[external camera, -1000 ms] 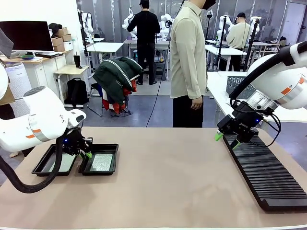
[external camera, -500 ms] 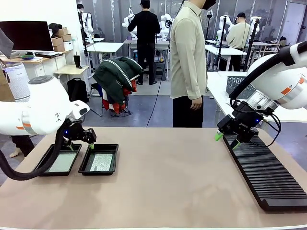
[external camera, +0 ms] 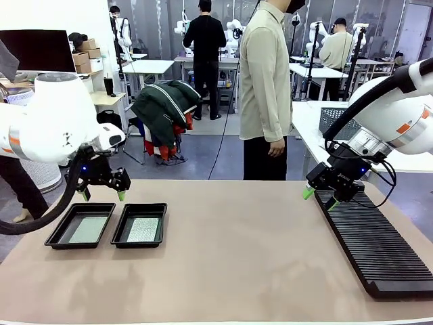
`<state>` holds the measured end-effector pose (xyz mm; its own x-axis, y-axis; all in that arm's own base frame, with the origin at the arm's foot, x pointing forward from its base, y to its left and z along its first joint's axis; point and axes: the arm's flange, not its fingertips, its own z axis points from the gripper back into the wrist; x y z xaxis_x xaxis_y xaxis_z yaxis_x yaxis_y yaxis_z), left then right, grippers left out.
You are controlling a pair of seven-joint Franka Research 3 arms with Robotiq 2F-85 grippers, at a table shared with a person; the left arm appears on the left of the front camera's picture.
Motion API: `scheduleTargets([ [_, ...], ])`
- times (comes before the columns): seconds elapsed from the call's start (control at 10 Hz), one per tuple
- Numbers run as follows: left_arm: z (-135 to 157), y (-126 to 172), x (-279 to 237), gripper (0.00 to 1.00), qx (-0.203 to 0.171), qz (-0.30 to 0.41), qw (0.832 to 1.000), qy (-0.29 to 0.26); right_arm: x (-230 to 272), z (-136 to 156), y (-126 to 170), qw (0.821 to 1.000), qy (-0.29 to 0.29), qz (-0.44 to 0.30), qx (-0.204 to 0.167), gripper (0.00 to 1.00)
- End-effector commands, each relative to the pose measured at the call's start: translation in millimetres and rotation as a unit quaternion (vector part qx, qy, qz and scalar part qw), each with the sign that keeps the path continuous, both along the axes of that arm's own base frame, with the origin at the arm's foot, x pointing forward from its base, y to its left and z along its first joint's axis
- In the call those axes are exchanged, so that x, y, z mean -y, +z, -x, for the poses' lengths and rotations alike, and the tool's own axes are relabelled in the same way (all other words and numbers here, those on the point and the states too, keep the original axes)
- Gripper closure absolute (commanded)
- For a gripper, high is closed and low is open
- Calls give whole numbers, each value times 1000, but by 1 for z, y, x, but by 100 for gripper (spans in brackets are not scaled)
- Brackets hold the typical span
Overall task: Inspect and transfer BCBs to ESD trays.
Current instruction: Pick up the ESD tray and place it on the left side of the table.
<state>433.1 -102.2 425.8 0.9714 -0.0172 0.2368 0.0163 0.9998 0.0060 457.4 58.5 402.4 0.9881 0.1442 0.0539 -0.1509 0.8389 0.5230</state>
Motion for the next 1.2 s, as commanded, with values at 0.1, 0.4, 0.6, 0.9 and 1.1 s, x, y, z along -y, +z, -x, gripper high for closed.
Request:
scheduleTargets([
  [0.1,7,15,6,0,-19,-13,1000,10,-2,0,0,1000,-11,13,-1,0],
  [0.4,12,20,7,0,-33,-9,999,-15,-2,0,0,1000,-11,13,-1,0],
  [0.6,10,16,5,0,-21,-11,1000,-4,-2,0,0,1000,-11,13,-1,0],
  [0.9,10,16,5,0,-21,-11,1000,-4,-2,0,0,1000,-11,13,-1,0],
  [1.1,10,16,5,0,-21,-11,1000,-4,-2,0,0,1000,-11,13,-1,0],
])
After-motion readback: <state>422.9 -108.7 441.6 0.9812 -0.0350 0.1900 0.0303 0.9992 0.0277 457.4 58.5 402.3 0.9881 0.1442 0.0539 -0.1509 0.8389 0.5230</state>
